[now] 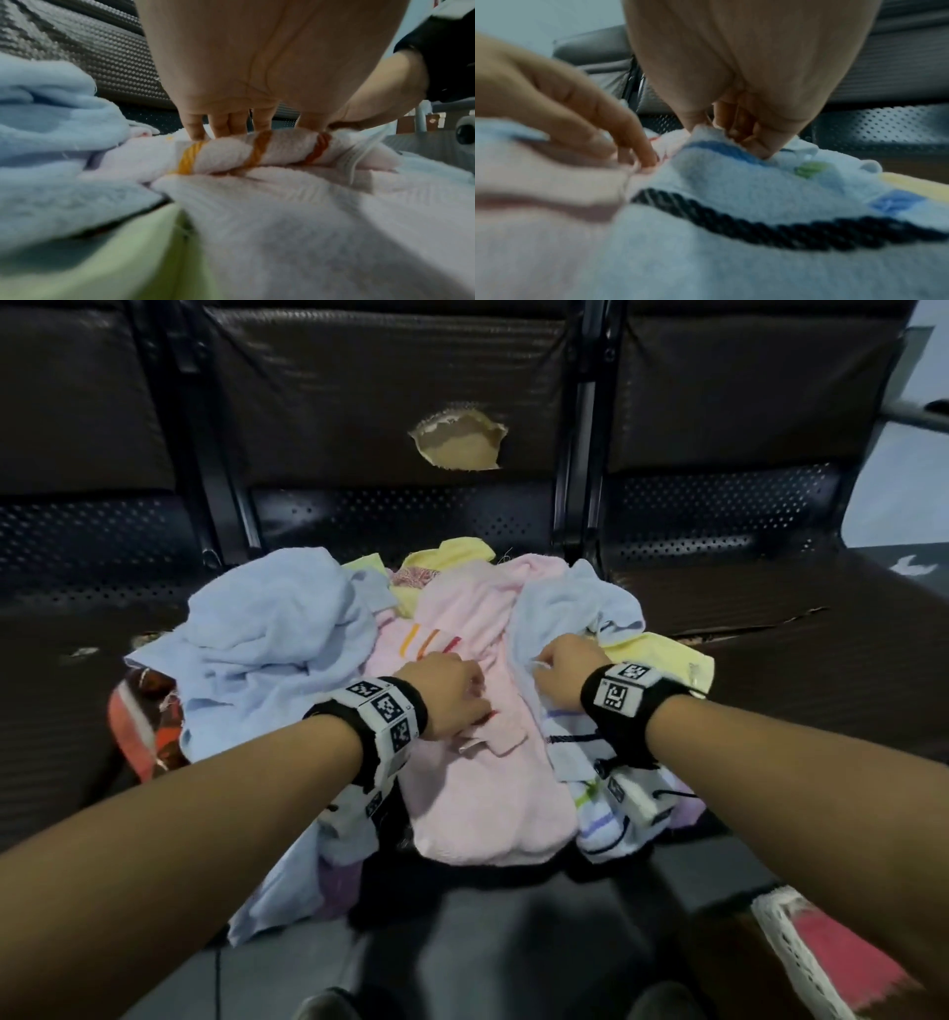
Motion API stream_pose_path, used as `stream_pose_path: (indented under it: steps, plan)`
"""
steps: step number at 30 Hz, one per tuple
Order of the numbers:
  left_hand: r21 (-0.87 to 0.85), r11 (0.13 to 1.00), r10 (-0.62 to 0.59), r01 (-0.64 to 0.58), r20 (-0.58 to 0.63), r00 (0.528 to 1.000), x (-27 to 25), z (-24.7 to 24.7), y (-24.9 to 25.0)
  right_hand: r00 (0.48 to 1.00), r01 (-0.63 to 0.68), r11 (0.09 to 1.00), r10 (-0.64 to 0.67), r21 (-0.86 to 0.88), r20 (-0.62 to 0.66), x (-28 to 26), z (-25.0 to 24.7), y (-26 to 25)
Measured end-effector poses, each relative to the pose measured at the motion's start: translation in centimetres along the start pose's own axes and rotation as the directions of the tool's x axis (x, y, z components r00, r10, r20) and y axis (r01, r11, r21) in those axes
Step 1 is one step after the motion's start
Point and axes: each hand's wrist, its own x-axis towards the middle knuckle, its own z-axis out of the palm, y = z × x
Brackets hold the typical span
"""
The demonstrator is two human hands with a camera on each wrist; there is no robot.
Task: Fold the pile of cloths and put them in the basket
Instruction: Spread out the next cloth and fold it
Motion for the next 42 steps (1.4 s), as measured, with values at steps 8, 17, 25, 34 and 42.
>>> stream_pose_path:
  steps: [8,17,25,34,42]
  plan:
    - [-0.964,0.219,-0.29,0.152,0.084,0.953,0.0,-3.5,1.7,0.956,0.094,0.608,-0.275,0.788,0.098,-5.7,-2.9,-5.4]
    - [-0.959,0.277,-0.254,0.064,-0.009,0.967,-4.1,-6.5,2.7,0.984,0.17,0.769,-0.167,0.616,-0.063,-7.0,-4.5,-2.3]
    - [-0.465,0.885,-0.068,0.035,-0.056,0.996,-6.6,-8.4,2.2,0.928,0.305,0.951,-0.286,0.046,-0.239,-5.3,-4.2,-3.1]
    - [-0.457,0.888,-0.226,0.043,-0.355,0.907,-6.0,-10.4,1.1,0.748,0.566,0.792,-0.375,0.23,-0.548,-7.4,-8.2,-7.1]
    - [-0.852,0.512,-0.472,-0.107,-0.384,0.794,-6.1,-12.7,1.8,0.956,0.273,0.96,-0.262,0.07,-0.136,-7.7,-6.6,-3.6]
